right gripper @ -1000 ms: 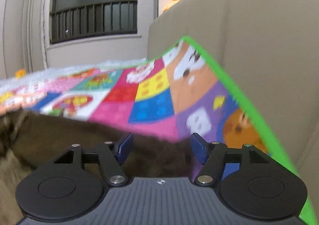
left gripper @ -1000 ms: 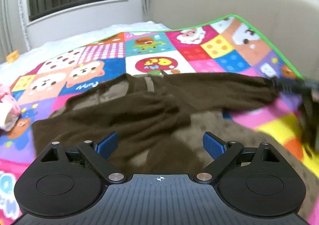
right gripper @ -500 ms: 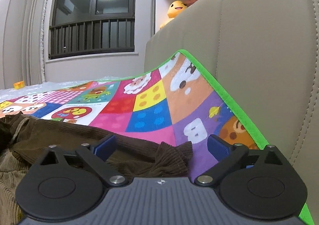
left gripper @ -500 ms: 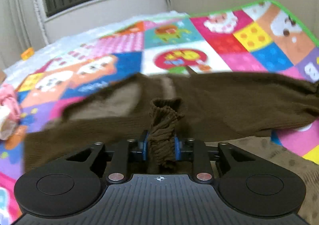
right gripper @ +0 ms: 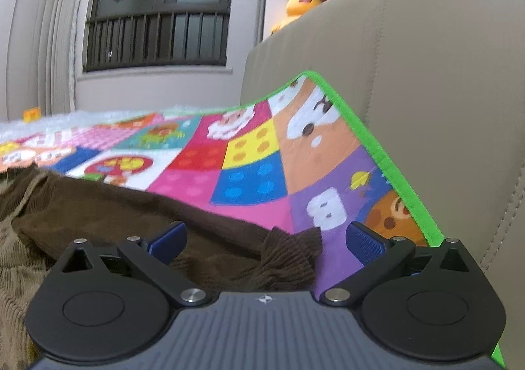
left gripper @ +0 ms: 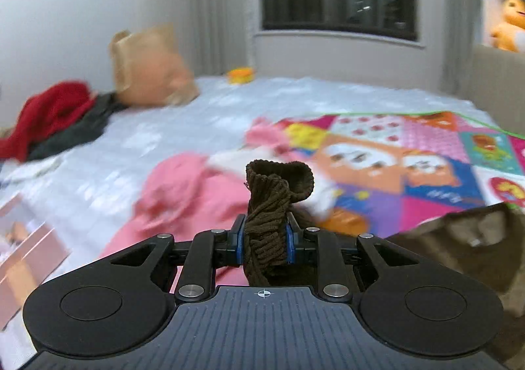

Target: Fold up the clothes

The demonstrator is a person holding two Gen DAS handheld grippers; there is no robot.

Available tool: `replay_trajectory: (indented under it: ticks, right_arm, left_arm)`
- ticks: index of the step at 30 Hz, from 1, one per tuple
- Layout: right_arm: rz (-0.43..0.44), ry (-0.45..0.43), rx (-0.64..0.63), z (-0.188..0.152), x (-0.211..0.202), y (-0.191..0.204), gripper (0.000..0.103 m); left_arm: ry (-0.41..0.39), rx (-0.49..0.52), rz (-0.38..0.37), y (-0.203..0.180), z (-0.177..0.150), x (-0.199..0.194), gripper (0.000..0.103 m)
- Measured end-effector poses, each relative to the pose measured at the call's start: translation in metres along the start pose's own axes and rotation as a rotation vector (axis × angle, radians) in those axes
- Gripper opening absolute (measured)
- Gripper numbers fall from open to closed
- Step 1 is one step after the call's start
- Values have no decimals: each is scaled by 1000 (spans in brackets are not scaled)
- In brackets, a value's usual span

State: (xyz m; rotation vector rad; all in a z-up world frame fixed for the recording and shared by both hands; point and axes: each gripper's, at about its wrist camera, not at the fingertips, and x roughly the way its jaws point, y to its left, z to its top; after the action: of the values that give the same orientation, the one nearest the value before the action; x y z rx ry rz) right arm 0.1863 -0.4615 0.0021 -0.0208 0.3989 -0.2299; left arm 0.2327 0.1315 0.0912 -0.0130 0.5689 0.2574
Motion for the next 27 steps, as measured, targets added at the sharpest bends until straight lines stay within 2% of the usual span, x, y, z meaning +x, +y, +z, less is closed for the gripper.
replay_trajectory:
  ticks: [1,2,6,7,9,12,17,22,24,26,27]
  right_arm:
    - [13,15,-2,1,-4,4,103]
    - [29,29,-1,2,-8,8,103]
    - [149,89,-34,4,-44,36,103]
    - [187,103,-56,3,-56,46,103]
    - [285,134,-99,-3,-83,67,103]
    - [455,178,-169,-19,-126,103,103]
    - [728,216,-297,-54,-196,169,103]
    - [859,153,-624,-100,-248,236,103]
    - [835,100,-713,-109,-256,249,103]
    - [795,58,-735,-107,-257,252,101]
    - [763,41,-714,-100,-255,251,96]
  left_arm:
    - [17,-13,2,10,-7,2,27]
    - [35,-39,-15,23,-14,2,32]
    - [104,-158,-91,61,-42,-5,67]
    - [111,-173,-107,66,-48,-12,72]
    - [114,-157,-154,70,-62,-27,83]
    - [94,-50,-240,59,-86,-61,93]
    - [63,117,-426,27,-130,-119,99]
    - [92,168,-526,6,-155,-145,101]
    - [101,203,-539,1,-162,-151,101]
    - [104,235,-553,-4,-168,-157,101]
    - [103,250,-559,-6,-172,-160,102]
